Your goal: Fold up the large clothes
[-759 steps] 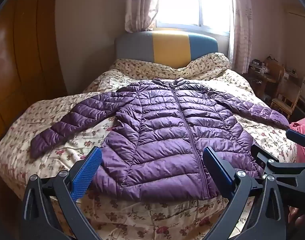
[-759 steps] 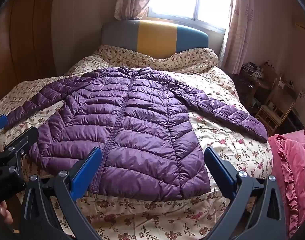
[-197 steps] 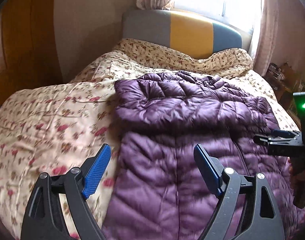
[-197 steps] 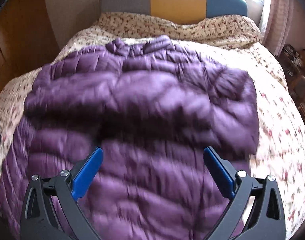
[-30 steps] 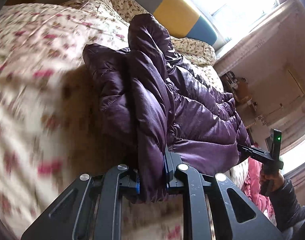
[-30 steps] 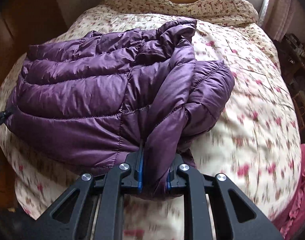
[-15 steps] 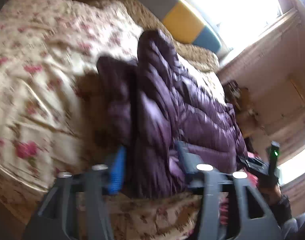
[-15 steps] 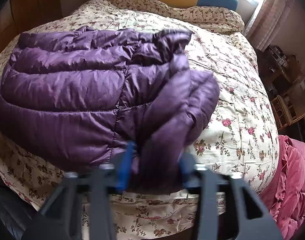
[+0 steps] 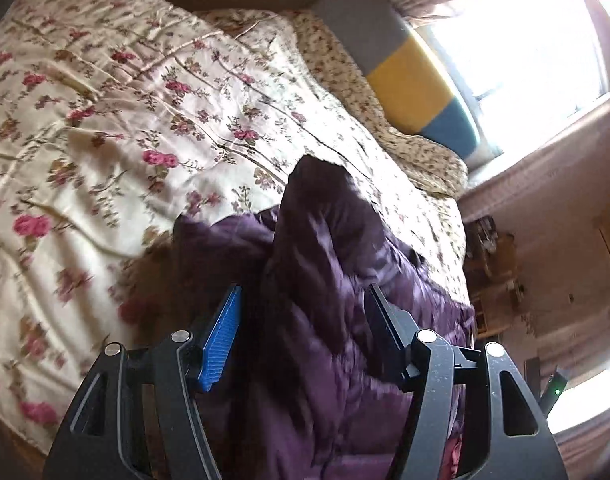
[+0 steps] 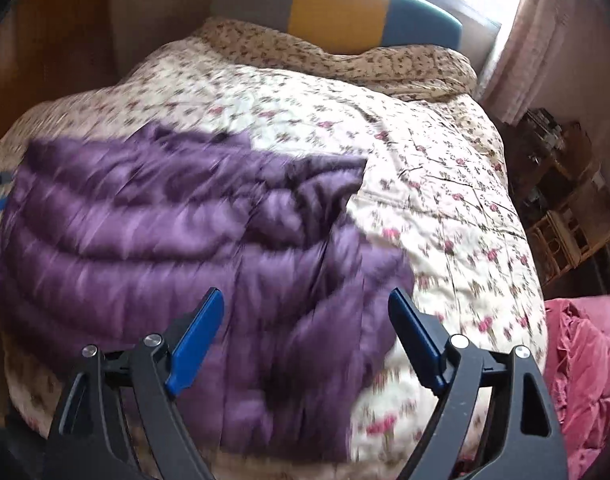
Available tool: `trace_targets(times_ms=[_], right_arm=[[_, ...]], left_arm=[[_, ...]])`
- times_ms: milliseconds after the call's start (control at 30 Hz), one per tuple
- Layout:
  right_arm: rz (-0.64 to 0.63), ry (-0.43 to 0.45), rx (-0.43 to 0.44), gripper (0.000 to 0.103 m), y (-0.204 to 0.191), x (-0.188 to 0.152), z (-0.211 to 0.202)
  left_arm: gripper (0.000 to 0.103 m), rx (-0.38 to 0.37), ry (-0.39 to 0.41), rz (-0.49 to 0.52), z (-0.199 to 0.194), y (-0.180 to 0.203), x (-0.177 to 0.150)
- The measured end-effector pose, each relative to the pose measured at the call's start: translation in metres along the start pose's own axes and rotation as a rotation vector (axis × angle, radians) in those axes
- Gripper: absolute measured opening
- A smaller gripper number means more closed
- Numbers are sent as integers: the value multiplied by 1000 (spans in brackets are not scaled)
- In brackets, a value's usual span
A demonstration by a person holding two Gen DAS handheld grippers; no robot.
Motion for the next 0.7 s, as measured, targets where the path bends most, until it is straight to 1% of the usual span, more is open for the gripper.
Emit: trace_targets(times_ms=[67, 167, 200, 233, 267, 300, 333, 400, 433, 467, 533, 633, 700], right_arm=[[38, -21, -17, 83, 5, 20, 24], [59, -45, -36, 82, 6, 41, 49], [66, -61, -37, 82, 6, 47, 60], [67, -78, -28, 78, 5, 49, 67], [63, -92, -14, 69, 4, 51, 73], [53, -101, 1, 43, 0, 54, 79], [38, -99, -13, 25, -5, 55, 81], [-11, -66, -65, 11, -14, 58, 79], [-15, -49, -86, 8, -16, 57, 79], [-20, -27, -121, 8, -17, 58, 77], [-23, -3, -183, 7, -15, 57, 79], [-8, -1, -236, 7, -10, 55, 90], [3, -7, -268, 7, -8, 55, 105]], left_arm=[[62, 29, -4, -2, 10, 3, 5], [61, 75, -5, 12, 23, 7, 10], [60, 104, -2, 25, 27, 9, 13], [52, 122, 0, 36, 31, 11, 14], [45, 144, 0, 52, 35, 13, 15], [41, 164, 0, 64, 38, 14, 15], [35, 190, 0, 85, 43, 16, 15], [33, 240, 11, 126, 50, 21, 16], [33, 264, 17, 142, 52, 24, 17], [33, 289, 23, 156, 55, 26, 18], [33, 377, 46, 198, 62, 33, 22], [33, 474, 62, 255, 77, 38, 26], [33, 518, 65, 287, 86, 40, 26]])
Point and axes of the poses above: each gripper's, at about its wrist camera, not at the fingertips, and z roughly the way its jaws point, y to its right, x to its top, the point moved 2 cm from there along z, roughly the way its jaws point, and after that the axes turned 3 degrees about -y, right-handed, at the moved point
